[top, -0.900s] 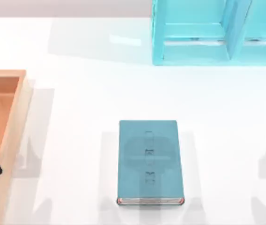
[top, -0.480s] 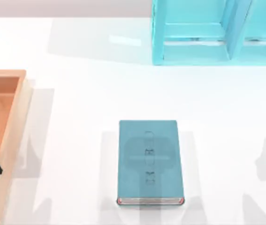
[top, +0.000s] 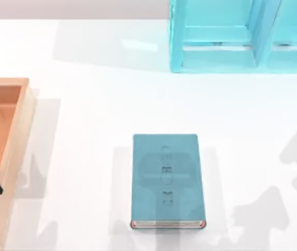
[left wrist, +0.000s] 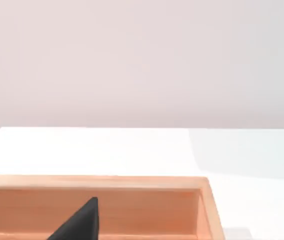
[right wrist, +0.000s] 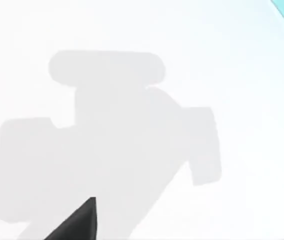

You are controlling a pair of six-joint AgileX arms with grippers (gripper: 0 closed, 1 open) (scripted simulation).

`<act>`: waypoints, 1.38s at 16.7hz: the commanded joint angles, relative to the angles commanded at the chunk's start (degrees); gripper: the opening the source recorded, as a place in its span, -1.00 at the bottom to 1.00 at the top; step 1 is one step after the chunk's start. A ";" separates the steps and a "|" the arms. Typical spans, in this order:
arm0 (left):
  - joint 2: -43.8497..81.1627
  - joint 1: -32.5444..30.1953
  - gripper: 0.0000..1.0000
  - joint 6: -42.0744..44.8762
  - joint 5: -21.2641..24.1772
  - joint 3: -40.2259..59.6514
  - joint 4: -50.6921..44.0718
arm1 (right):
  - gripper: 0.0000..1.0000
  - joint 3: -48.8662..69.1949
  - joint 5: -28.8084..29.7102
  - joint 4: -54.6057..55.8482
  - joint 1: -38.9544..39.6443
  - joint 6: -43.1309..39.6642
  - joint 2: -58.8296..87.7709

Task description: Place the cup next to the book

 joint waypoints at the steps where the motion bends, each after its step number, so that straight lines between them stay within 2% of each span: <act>1: 0.00 0.00 1.00 0.00 0.00 0.00 0.00 | 1.00 3.97 -0.17 -3.51 -1.03 -5.98 5.85; 7: 0.00 0.00 1.00 0.00 0.00 0.00 0.00 | 1.00 27.01 0.63 -23.11 -9.62 -37.94 34.79; 13: 0.00 0.00 1.00 0.00 0.00 0.00 0.00 | 1.00 45.68 3.42 -36.53 -20.59 -60.59 51.98; 18: 0.00 0.00 1.00 0.00 0.00 0.00 0.00 | 1.00 54.75 5.29 -41.76 -27.51 -70.02 57.39; 23: 0.00 0.00 1.00 0.00 0.00 0.00 0.00 | 1.00 56.02 5.59 -42.42 -28.61 -71.32 58.07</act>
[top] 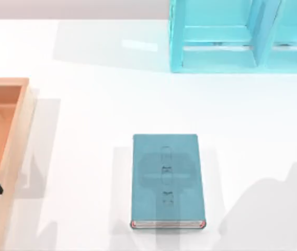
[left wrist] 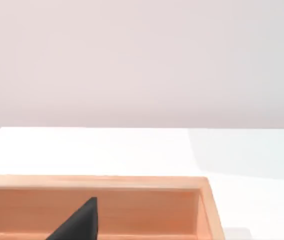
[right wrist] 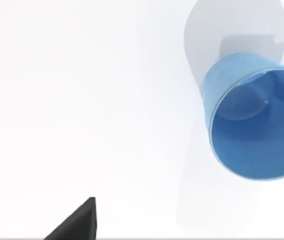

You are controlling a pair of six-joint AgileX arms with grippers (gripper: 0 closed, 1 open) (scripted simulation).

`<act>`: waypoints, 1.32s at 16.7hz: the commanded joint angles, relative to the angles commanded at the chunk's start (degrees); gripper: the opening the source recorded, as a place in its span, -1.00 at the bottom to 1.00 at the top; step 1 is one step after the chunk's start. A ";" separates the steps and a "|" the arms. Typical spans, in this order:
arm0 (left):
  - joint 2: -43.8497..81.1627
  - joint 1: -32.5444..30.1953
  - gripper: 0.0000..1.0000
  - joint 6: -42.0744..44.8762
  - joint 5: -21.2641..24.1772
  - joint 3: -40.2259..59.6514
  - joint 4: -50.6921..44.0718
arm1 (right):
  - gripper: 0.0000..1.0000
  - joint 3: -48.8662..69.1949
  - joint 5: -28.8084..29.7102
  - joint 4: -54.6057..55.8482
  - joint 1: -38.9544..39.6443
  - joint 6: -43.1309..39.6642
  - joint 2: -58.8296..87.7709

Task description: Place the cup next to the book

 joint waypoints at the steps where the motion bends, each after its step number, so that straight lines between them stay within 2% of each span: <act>1: 0.00 0.00 1.00 0.00 0.00 0.00 0.00 | 1.00 0.00 0.00 0.00 0.00 0.00 0.00; 5: 0.00 0.00 1.00 0.00 0.00 0.00 0.00 | 1.00 -2.09 -0.02 2.34 0.21 0.21 0.44; 13: 0.00 0.00 1.00 0.00 0.00 0.00 0.00 | 1.00 -15.20 0.03 20.62 0.19 0.27 5.26; 18: 0.00 0.00 1.00 0.00 0.00 0.00 0.00 | 1.00 -15.95 0.03 21.47 0.18 0.26 5.52; 22: 0.00 0.00 1.00 0.00 0.00 0.00 0.00 | 0.40 -15.95 0.03 21.47 0.18 0.26 5.52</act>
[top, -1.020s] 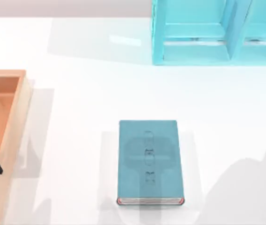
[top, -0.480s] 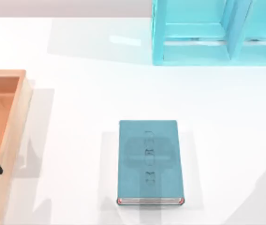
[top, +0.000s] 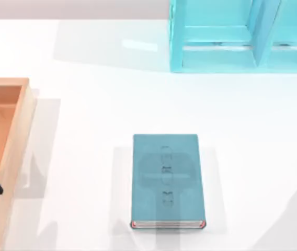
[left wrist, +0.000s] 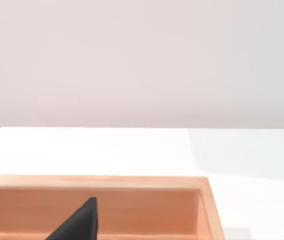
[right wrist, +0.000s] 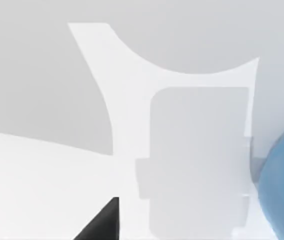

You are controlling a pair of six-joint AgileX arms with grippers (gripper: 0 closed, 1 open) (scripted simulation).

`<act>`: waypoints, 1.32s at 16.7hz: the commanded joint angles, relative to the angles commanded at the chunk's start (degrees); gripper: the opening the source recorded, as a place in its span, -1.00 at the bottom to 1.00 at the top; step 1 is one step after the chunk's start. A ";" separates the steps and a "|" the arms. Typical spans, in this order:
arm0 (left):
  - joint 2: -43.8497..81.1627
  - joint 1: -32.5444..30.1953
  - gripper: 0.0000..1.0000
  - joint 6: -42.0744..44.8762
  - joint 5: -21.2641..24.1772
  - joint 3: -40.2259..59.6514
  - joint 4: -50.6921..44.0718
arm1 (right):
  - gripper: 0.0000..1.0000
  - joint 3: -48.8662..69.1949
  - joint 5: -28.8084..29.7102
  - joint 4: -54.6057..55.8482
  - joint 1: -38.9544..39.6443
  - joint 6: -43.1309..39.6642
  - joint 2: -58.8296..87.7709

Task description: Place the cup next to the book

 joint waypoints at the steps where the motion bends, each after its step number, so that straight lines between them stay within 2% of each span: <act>1: 0.00 0.00 1.00 0.00 0.00 0.00 0.00 | 0.25 0.00 0.00 0.00 0.00 0.00 0.00; 9: 0.00 0.00 1.00 0.00 0.00 0.00 0.00 | -0.96 0.00 0.00 0.00 0.00 0.00 0.00; 19: 0.00 0.00 1.00 0.00 0.00 0.00 0.00 | -1.00 0.24 0.01 -0.23 0.04 -0.04 -0.15; 22: 0.00 0.00 1.00 0.00 0.00 0.00 0.00 | -1.00 2.67 0.07 -4.06 0.03 -0.21 -1.30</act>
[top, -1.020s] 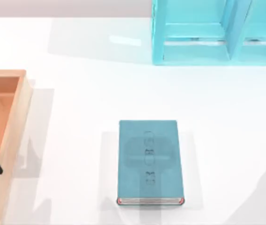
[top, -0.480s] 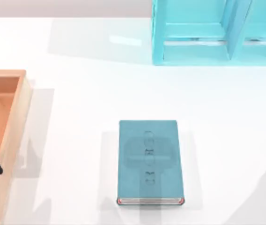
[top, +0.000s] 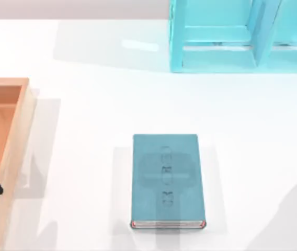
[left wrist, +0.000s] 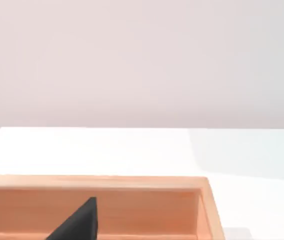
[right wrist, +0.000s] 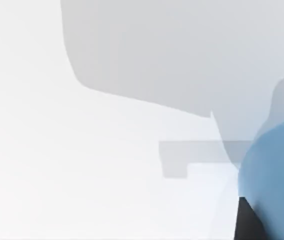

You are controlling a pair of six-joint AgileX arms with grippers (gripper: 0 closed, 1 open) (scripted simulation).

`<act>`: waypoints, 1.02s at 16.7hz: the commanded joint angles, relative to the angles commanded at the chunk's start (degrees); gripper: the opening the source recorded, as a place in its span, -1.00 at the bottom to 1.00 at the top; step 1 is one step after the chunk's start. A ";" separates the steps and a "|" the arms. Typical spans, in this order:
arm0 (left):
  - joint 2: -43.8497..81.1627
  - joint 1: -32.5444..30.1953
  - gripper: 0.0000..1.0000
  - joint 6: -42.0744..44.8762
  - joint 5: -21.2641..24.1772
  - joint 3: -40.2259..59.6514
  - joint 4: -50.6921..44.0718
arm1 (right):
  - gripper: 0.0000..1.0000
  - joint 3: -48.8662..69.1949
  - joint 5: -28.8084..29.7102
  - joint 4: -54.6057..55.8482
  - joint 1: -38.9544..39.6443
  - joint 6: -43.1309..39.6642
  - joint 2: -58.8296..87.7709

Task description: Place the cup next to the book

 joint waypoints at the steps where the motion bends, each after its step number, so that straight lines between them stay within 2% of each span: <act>1: 0.00 0.00 1.00 0.00 0.00 0.00 0.00 | -1.00 1.01 -0.07 -1.91 -0.04 0.00 -0.48; 4: 0.00 0.00 1.00 0.00 0.00 0.00 0.00 | -1.00 3.91 -0.11 -6.18 -0.09 0.09 -2.20; 11: 0.00 0.00 1.00 0.00 0.00 0.00 0.00 | -1.00 4.58 -0.02 -6.63 0.70 1.76 -2.08; 14: 0.00 0.00 1.00 0.00 0.00 0.00 0.00 | -1.00 6.18 0.24 -7.45 3.82 8.41 -1.77; 17: 0.00 0.00 1.00 0.00 0.00 0.00 0.00 | -1.00 8.18 0.51 -8.88 9.35 20.00 -1.40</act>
